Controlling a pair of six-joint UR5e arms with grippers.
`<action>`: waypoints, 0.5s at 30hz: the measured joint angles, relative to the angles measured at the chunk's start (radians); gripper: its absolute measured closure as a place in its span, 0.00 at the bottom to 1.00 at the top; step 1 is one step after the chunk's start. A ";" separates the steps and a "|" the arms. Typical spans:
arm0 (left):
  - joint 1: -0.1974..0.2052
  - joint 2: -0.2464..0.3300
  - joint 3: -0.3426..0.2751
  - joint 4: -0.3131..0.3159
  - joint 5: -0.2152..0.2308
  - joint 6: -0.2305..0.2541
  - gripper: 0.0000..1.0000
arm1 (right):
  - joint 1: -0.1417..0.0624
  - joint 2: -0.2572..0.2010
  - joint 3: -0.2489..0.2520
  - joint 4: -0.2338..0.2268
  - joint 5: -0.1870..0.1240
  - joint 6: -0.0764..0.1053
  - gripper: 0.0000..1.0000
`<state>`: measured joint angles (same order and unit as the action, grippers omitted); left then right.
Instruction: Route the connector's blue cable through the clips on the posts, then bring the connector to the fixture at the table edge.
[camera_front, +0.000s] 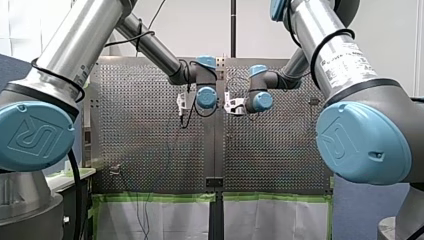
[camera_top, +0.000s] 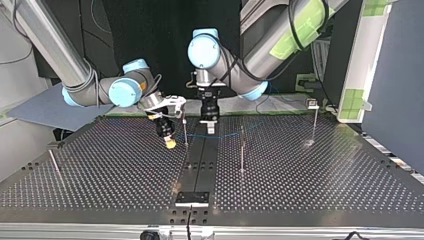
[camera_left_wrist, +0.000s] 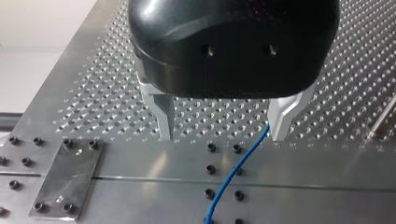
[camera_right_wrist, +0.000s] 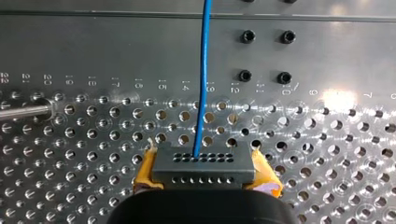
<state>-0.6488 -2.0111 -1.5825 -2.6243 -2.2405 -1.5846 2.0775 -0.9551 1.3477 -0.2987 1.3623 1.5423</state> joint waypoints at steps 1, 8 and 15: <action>0.000 0.000 0.002 -0.001 -0.004 0.002 0.00 | 0.000 0.000 0.000 0.001 0.000 0.000 1.00; 0.004 0.000 0.004 -0.003 -0.010 0.010 0.00 | -0.001 0.000 0.000 0.002 0.000 0.000 1.00; 0.007 -0.006 0.009 -0.002 0.007 0.012 0.00 | 0.000 0.000 0.000 0.000 0.000 0.000 1.00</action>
<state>-0.6419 -2.0166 -1.5730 -2.6259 -2.2335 -1.5730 2.0775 -0.9551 1.3478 -0.2987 1.3623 1.5419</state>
